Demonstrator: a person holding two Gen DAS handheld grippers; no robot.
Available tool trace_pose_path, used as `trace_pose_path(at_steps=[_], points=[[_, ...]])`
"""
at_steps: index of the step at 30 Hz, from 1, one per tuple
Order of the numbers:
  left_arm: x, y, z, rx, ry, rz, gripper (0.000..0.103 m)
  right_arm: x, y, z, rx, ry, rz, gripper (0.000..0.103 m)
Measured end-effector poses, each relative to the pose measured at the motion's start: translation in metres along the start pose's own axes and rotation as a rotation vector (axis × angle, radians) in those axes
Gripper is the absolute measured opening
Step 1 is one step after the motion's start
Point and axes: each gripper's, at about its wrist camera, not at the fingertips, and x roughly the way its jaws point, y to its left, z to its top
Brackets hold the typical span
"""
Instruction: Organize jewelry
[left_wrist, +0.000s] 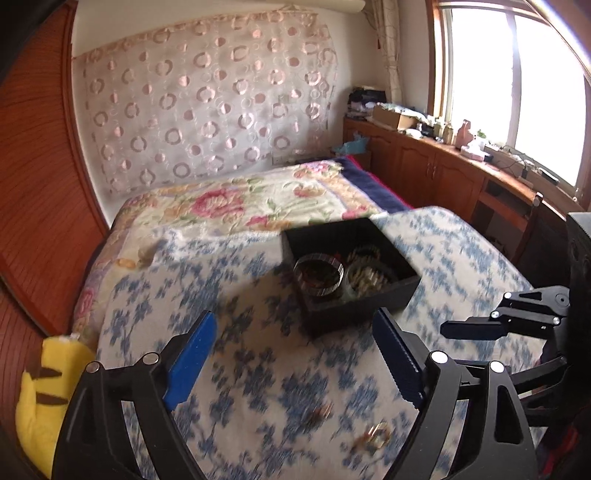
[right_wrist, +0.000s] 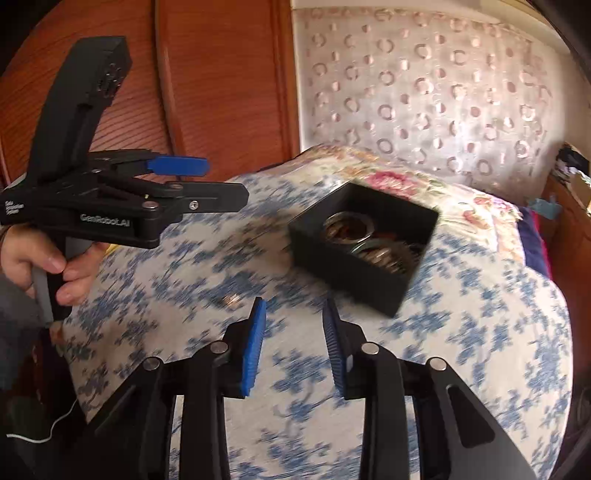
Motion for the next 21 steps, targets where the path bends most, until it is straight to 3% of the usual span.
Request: trace_pose_path(at_steps=[11, 21], points=[[0.002, 0.036, -0.058, -0.045, 0.105, 0.03, 0.083, 0.041, 0.04, -0.023, -0.062, 0.141, 0.052, 0.034], [0.011, 0.046, -0.083, -0.071, 0.16, 0.023, 0.083, 0.061, 0.056, -0.023, -0.132, 0.198, 0.044, 0.037]])
